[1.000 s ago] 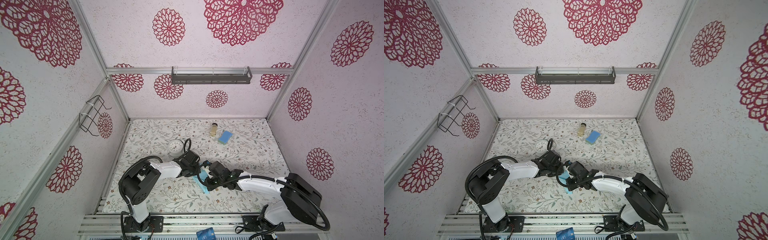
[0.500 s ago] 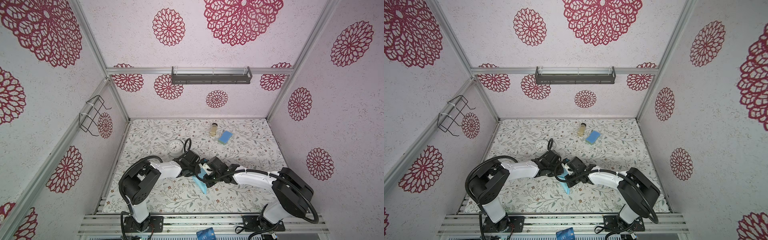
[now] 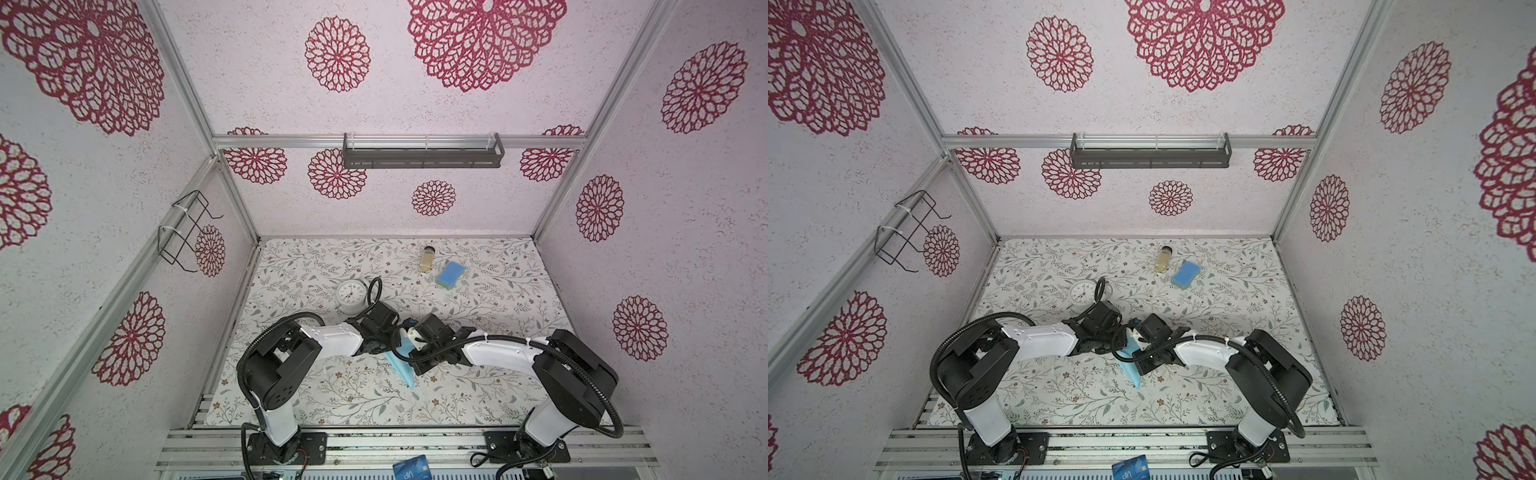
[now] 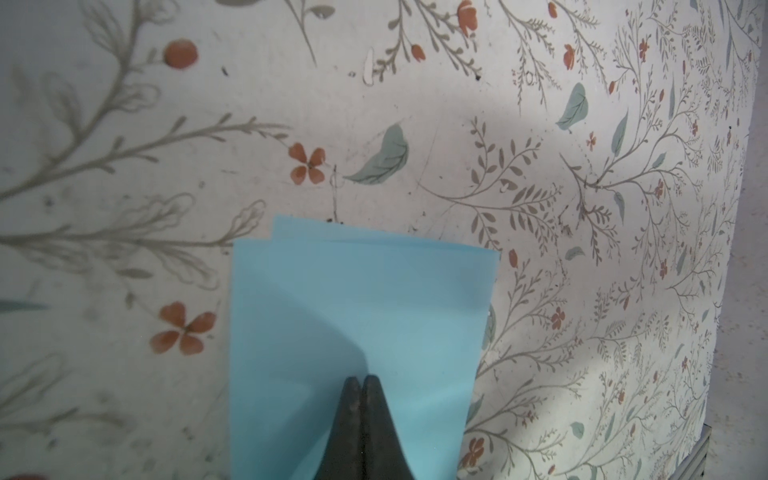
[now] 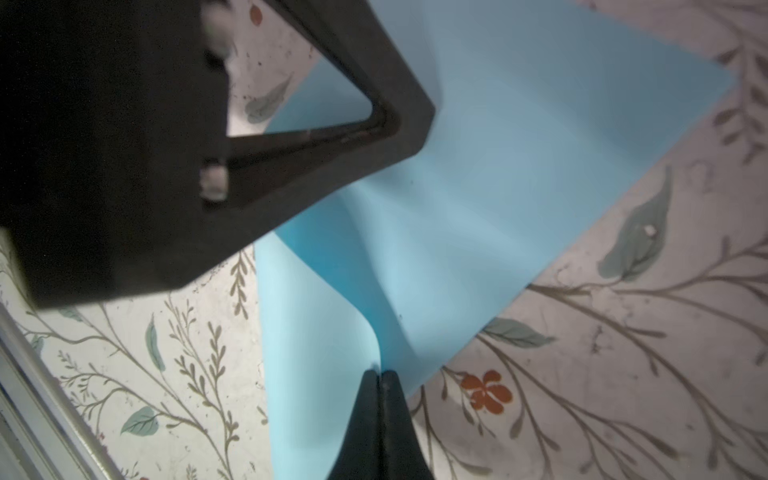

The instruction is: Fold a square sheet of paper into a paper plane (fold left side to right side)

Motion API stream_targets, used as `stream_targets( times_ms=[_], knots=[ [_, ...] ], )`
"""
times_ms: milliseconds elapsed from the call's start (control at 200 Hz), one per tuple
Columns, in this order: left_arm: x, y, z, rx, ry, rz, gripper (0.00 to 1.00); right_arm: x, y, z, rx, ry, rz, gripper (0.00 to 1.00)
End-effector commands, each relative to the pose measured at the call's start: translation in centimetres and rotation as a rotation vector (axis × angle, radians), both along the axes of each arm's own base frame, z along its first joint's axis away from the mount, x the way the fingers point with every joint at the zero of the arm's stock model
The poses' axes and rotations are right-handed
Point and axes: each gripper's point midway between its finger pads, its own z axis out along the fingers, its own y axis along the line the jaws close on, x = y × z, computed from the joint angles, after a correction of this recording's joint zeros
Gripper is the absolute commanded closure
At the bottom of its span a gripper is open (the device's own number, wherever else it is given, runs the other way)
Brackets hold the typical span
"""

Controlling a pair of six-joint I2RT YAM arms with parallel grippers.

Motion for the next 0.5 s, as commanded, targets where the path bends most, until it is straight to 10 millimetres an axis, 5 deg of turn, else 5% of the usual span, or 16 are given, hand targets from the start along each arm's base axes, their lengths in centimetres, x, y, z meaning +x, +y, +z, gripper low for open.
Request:
stream_targets(
  times_ms=[0,490],
  knots=[
    [-1.26,0.83,-1.59,0.038,0.043,0.004,1.00,0.97,0.44,0.43,0.021,-0.022,-0.010,1.00],
    [-1.70,0.87,-2.24,0.024,0.056,0.007,1.00,1.39,0.36,0.05,0.037,-0.004,-0.032,1.00]
  ],
)
